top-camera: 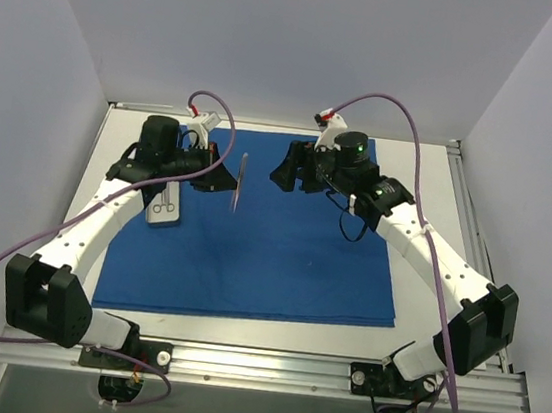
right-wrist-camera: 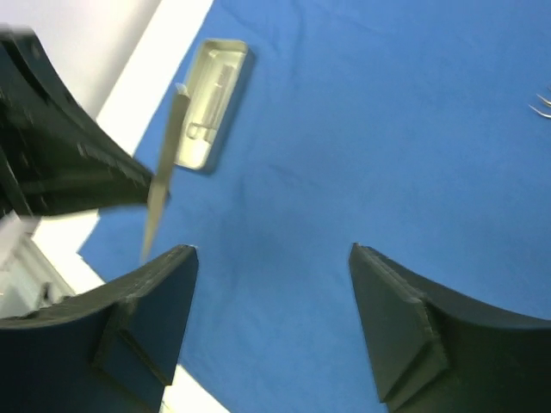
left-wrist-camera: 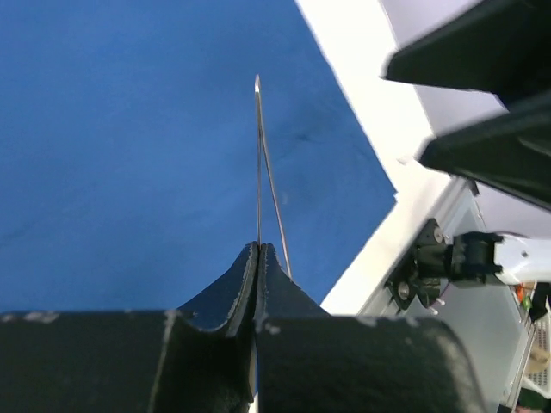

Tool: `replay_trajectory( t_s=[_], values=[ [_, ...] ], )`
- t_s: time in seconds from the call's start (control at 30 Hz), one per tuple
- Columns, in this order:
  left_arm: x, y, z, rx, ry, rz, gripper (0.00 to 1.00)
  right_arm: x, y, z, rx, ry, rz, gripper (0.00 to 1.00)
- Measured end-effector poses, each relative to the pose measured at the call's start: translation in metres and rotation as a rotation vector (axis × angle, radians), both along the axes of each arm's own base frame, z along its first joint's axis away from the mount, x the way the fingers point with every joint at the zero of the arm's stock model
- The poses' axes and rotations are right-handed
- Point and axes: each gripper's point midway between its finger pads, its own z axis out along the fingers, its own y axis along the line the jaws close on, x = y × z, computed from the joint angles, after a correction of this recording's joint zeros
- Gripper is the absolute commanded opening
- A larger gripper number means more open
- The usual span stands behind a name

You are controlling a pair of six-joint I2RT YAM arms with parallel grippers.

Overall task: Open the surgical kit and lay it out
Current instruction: Place the medical item in the surgical kit.

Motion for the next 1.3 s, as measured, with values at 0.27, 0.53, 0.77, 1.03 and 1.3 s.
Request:
replay_trajectory(
  t_s=[0.27, 0.53, 0.77, 1.03, 1.3],
  values=[
    [-0.029, -0.029, 0.03, -0.139, -0.096, -0.151, 0.02, -0.004, 0.02, 0.024, 0.167, 0.013, 0.094, 0.62],
    [-0.047, -0.04, 0.041, -0.198, -0.113, -0.237, 0.02, -0.022, 0.036, 0.018, 0.247, 0.026, 0.228, 0.58],
    [-0.054, -0.042, 0.044, -0.221, -0.106, -0.265, 0.02, -0.032, 0.047, 0.038, 0.324, -0.016, 0.319, 0.56],
    [-0.059, -0.044, 0.047, -0.245, -0.117, -0.303, 0.02, -0.038, 0.049, 0.044, 0.382, -0.006, 0.37, 0.43],
    [-0.067, -0.048, 0.052, -0.278, -0.12, -0.357, 0.02, -0.047, 0.06, 0.052, 0.474, -0.007, 0.465, 0.0]
  ],
)
